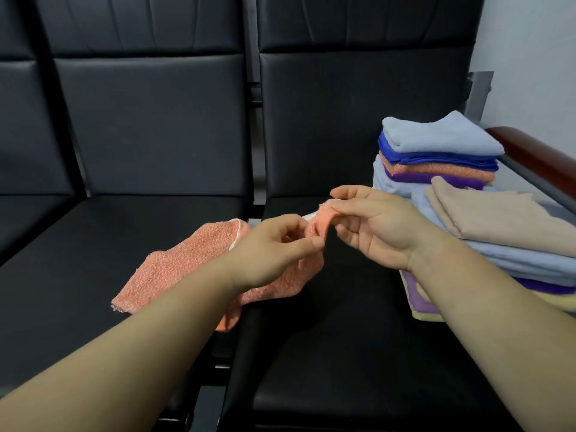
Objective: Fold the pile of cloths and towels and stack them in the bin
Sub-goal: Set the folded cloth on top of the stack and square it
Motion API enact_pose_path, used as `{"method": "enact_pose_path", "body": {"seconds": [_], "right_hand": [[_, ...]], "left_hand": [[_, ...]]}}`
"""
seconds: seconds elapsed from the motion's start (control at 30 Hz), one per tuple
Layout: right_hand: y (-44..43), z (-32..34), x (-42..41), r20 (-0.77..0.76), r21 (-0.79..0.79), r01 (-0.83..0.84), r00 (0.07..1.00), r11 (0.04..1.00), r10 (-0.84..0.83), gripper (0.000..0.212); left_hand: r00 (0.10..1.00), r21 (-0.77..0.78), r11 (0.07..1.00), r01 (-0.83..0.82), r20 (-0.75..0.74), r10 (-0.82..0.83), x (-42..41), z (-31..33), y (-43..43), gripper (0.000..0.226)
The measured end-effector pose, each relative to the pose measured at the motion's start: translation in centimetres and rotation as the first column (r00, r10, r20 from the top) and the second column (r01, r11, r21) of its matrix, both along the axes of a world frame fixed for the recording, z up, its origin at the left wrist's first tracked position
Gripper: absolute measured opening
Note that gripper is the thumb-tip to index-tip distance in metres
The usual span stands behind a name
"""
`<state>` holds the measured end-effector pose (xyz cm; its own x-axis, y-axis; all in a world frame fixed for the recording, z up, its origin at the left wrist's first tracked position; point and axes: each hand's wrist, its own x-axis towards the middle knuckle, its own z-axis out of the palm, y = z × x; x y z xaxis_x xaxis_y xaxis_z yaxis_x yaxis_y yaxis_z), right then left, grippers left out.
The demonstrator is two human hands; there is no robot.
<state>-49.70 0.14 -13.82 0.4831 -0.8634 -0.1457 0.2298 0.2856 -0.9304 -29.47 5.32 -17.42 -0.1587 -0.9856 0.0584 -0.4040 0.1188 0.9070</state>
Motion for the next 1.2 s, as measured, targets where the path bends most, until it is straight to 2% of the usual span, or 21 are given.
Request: {"method": "enact_pose_path", "body": {"seconds": [0.07,0.17,0.23,0.3,0.37,0.47,0.57,0.63,0.7,0.8,0.9,0.97,1.0,1.1,1.2], "right_hand": [[0.1,0.0,0.2,0.059,0.013,0.031,0.998,0.999,-0.032,0.015],[0.1,-1.0,0.4,0.099,0.076,0.023,0.995,0.997,-0.031,0.019],[0.5,-2.1,0.7,-0.036,0.028,-0.112,0.993,0.993,0.113,0.023],[0.9,-3.2,1.2,-0.265,-0.079,-0.247,0.939,0.966,0.218,0.020],[1.0,-3.5,1.6,-0.427,-0.166,-0.304,0.880,0.938,0.210,0.014],[0.9,-3.6,1.9,-0.518,-0.231,-0.346,0.835,0.909,0.187,0.010],[1.2,-3.6,2.0,-0.496,-0.247,-0.389,0.837,0.887,0.229,0.009],[1.1,-3.4,2.1,-0.447,-0.304,-0.378,0.867,0.875,0.220,0.018],[0.8,-3.5,2.2,-0.366,-0.325,-0.340,0.906,0.883,0.214,0.025],[1.0,-3.4,2.4,-0.263,-0.216,-0.316,0.930,0.924,0.257,0.041],[1.6,-3.4,2.4,-0.252,-0.088,-0.356,0.912,0.930,0.325,0.027],[1.9,-3.4,2.5,-0.196,0.013,-0.376,0.908,0.927,0.371,0.018],[2.1,-3.3,2.5,-0.186,0.045,-0.370,0.910,0.928,0.371,0.021],[2.1,-3.7,2.8,-0.301,0.024,-0.369,0.883,0.929,0.359,0.027],[2.5,-3.6,3.2,-0.338,-0.028,-0.403,0.865,0.915,0.371,0.025]], "left_hand": [[0.997,-0.023,0.999,-0.030,-0.076,0.028,-0.4,0.1,-0.1,0.020],[0.947,0.013,0.996,-0.086,-0.311,0.086,-0.6,1.1,-0.2,0.021],[0.909,0.024,0.993,-0.120,-0.399,0.119,-0.4,1.7,-0.2,0.019],[0.886,0.014,0.992,-0.128,-0.448,0.120,-0.1,2.2,0.0,0.016],[0.876,-0.003,0.989,-0.150,-0.464,0.131,0.2,2.6,0.0,0.017],[0.876,-0.013,0.980,-0.198,-0.451,0.171,0.4,2.6,0.0,0.017],[0.839,0.030,0.977,-0.209,-0.507,0.196,0.6,2.5,-0.1,0.018],[0.790,0.097,0.975,-0.199,-0.573,0.218,0.8,2.3,-0.3,0.024],[0.756,0.148,0.970,-0.194,-0.607,0.244,0.9,2.2,-0.4,0.017],[0.723,0.204,0.963,-0.178,-0.636,0.269,0.9,2.2,-0.6,0.006],[0.742,0.212,0.961,-0.176,-0.613,0.271,1.5,2.2,-0.8,0.028],[0.759,0.199,0.968,-0.156,-0.602,0.246,1.8,2.2,-0.7,0.035],[0.762,0.190,0.971,-0.147,-0.605,0.233,1.9,2.2,-0.6,0.034],[0.779,0.190,0.968,-0.163,-0.577,0.245,1.8,2.3,-0.6,0.024],[0.779,0.204,0.959,-0.197,-0.562,0.279,1.6,2.5,-0.4,0.022]]}}
